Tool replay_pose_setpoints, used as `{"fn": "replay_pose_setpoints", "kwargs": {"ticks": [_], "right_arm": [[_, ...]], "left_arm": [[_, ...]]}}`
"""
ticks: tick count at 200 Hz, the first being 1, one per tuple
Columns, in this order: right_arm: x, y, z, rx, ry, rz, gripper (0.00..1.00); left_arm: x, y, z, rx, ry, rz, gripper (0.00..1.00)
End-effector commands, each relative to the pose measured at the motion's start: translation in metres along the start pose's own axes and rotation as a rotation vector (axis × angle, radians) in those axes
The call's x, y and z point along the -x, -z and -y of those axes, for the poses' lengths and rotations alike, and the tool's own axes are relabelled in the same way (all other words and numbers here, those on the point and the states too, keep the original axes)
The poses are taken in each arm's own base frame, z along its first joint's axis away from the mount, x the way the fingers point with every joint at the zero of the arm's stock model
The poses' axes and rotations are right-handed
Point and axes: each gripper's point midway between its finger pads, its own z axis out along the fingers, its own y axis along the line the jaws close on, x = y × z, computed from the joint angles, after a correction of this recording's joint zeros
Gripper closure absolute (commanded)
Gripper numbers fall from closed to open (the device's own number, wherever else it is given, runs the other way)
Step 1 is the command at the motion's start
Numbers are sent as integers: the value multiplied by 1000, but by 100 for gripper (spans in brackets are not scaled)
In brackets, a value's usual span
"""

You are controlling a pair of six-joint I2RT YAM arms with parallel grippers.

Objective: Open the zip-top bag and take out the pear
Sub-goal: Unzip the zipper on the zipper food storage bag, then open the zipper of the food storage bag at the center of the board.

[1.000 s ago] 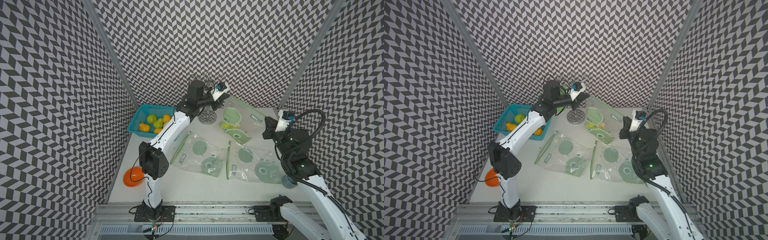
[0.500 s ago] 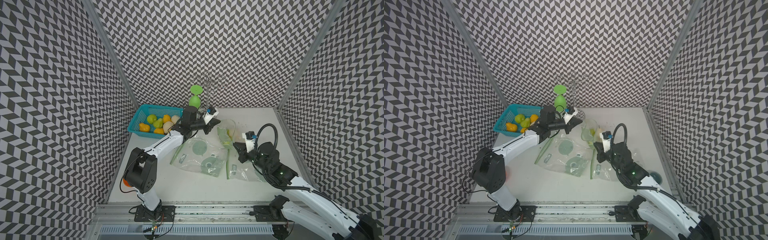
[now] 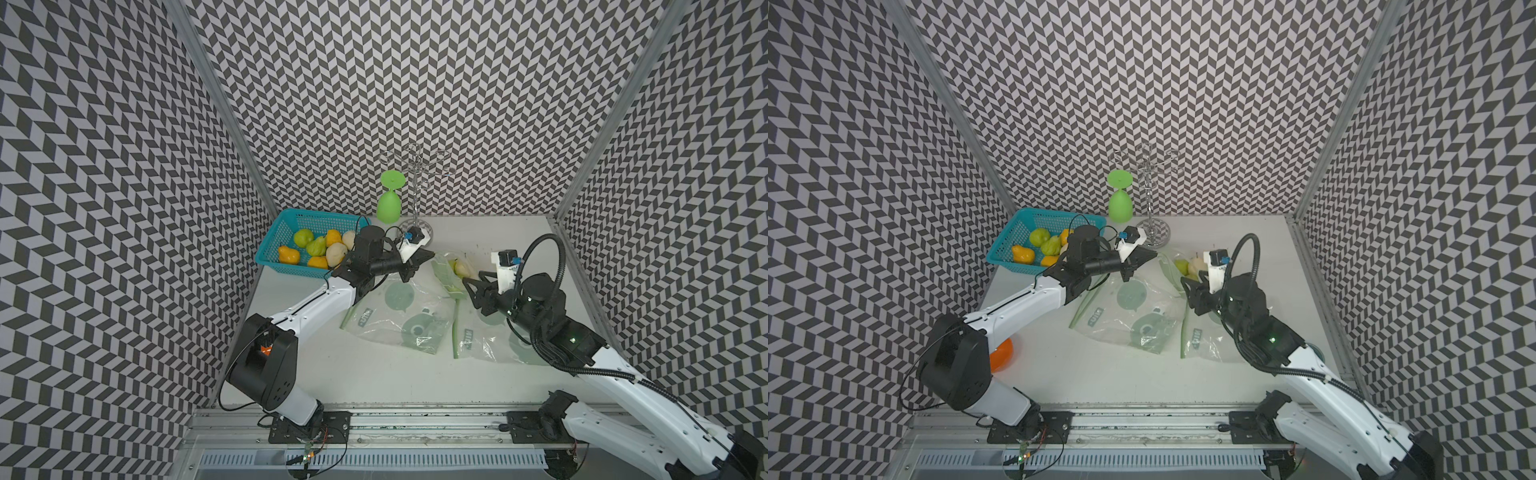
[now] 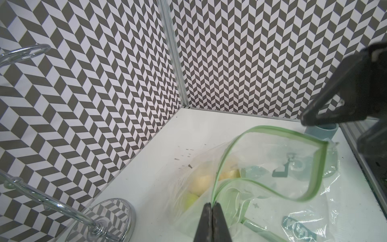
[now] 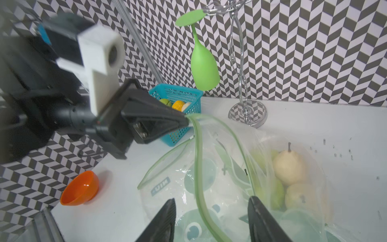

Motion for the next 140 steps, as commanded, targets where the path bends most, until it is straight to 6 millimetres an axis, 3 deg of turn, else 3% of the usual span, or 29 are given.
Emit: {"fn": "replay_pose_setpoints", "kwargs": {"ticks": [1,44,88,106,124,140], "right_arm": [[6,-10,5,-51,-9,-35,43],[3,-40,18,-147,68,-117,43],[0,-52,34,-245,130,-147,47],[-6,-54,44,-290,146,-168,56],[-7,-55,52,-319,154,-177,77],[1,-52,42,-268,149,-146,96]], "left_arm": [[10,7,2,4,-26,28,100],[8,9,4,4,-20,30,100],[6,10,6,0,-21,26,100],[7,11,6,2,-26,26,100],[5,12,7,3,-32,20,100],[0,15,5,11,-24,6,100]]}}
